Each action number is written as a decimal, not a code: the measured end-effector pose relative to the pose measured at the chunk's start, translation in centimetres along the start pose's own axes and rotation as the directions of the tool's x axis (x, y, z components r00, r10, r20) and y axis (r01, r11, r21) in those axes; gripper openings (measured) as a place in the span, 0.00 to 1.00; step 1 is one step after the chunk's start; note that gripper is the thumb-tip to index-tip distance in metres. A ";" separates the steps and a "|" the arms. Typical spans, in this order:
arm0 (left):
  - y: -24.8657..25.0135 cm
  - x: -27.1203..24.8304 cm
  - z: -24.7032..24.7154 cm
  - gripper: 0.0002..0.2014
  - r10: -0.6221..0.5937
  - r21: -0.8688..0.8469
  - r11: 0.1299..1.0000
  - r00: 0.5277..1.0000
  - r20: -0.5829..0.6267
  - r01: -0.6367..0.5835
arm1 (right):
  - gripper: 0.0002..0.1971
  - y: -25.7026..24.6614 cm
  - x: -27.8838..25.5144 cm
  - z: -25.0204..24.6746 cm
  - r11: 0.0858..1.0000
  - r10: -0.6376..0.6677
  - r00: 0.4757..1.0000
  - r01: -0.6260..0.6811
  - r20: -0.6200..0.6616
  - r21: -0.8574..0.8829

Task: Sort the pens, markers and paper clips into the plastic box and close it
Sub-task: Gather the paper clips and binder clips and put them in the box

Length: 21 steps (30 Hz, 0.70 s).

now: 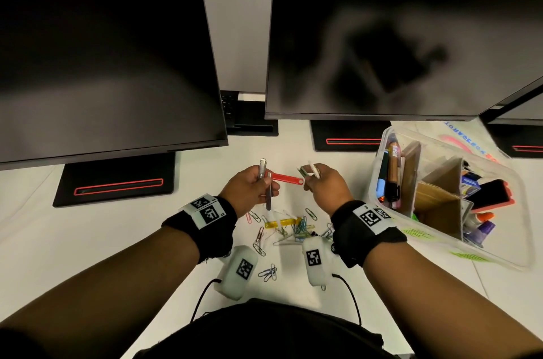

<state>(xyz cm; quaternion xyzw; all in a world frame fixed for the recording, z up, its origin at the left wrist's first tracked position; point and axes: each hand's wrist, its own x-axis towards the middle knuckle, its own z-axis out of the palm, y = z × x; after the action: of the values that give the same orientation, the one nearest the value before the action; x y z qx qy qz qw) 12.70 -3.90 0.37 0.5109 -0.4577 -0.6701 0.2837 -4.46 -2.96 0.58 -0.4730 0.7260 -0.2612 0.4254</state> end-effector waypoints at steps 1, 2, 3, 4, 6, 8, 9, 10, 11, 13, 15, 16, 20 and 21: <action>0.4 0.0 0.1 0.08 0.008 -0.025 1.000 1.000 -0.005 -0.008 | 0.10 -0.3 -0.2 -0.1 0.999 0.016 1.000 -0.017 0.023 0.036; 0.7 -0.1 0.2 0.09 0.018 -0.050 0.999 1.000 -0.008 -0.019 | 0.09 -0.4 -0.3 -0.2 0.996 0.046 0.998 -0.050 0.050 0.074; 1.1 -0.1 0.2 0.10 0.030 -0.073 0.997 1.000 -0.008 -0.031 | 0.08 -0.5 -0.5 -0.2 0.989 0.083 0.994 -0.091 0.075 0.117; 1.4 -0.1 0.3 0.10 0.043 -0.092 0.995 0.999 -0.005 -0.043 | 0.09 -0.4 -0.8 -0.3 0.978 0.122 0.989 -0.135 0.087 0.158; 1.9 -0.2 0.4 0.10 0.060 -0.123 0.991 0.998 -0.004 -0.060 | 0.10 -0.1 -1.4 -0.4 0.953 0.179 0.978 -0.199 0.107 0.228; 2.2 -0.2 0.4 0.10 0.065 -0.137 0.988 0.998 -0.010 -0.066 | 0.12 0.4 -1.9 -0.5 0.934 0.214 0.966 -0.246 0.147 0.260; 2.2 -0.2 0.4 0.10 0.065 -0.138 0.988 0.998 -0.016 -0.067 | 0.13 0.7 -2.1 -0.6 0.927 0.223 0.960 -0.262 0.166 0.267; 2.2 -0.2 0.4 0.10 0.065 -0.138 0.988 0.998 -0.021 -0.068 | 0.14 1.0 -2.3 -0.7 0.921 0.228 0.957 -0.272 0.180 0.278; 2.1 -0.2 0.4 0.10 0.064 -0.138 0.988 0.998 -0.027 -0.067 | 0.13 1.2 -2.4 -0.8 0.913 0.230 0.956 -0.277 0.182 0.298; 1.9 -0.2 0.3 0.10 0.060 -0.147 0.987 0.997 -0.042 -0.065 | 0.08 1.6 -2.5 -1.0 0.887 0.248 0.956 -0.290 0.159 0.359; 1.9 -0.2 0.3 0.10 0.055 -0.164 0.984 0.997 -0.061 -0.065 | 0.07 2.0 -2.7 -1.3 0.858 0.280 0.950 -0.314 0.140 0.407; 1.9 -0.1 0.2 0.10 0.053 -0.175 0.982 0.996 -0.070 -0.065 | 0.06 2.2 -2.8 -1.4 0.841 0.294 0.944 -0.329 0.148 0.430; 2.0 0.1 0.1 0.10 0.041 -0.212 0.975 0.993 -0.111 -0.064 | 0.08 3.3 -3.2 -1.3 0.858 0.282 0.924 -0.364 0.259 0.362; 1.9 0.3 0.0 0.09 0.034 -0.228 0.972 0.992 -0.124 -0.061 | 0.09 3.5 -3.4 -1.1 0.882 0.260 0.923 -0.347 0.285 0.320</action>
<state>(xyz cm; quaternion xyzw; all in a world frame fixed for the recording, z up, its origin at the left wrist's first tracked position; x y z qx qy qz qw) 12.42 -4.91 2.01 0.5023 -0.3709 -0.6801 0.3841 -6.38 1.54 -0.38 -0.2930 0.6750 -0.2633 0.6239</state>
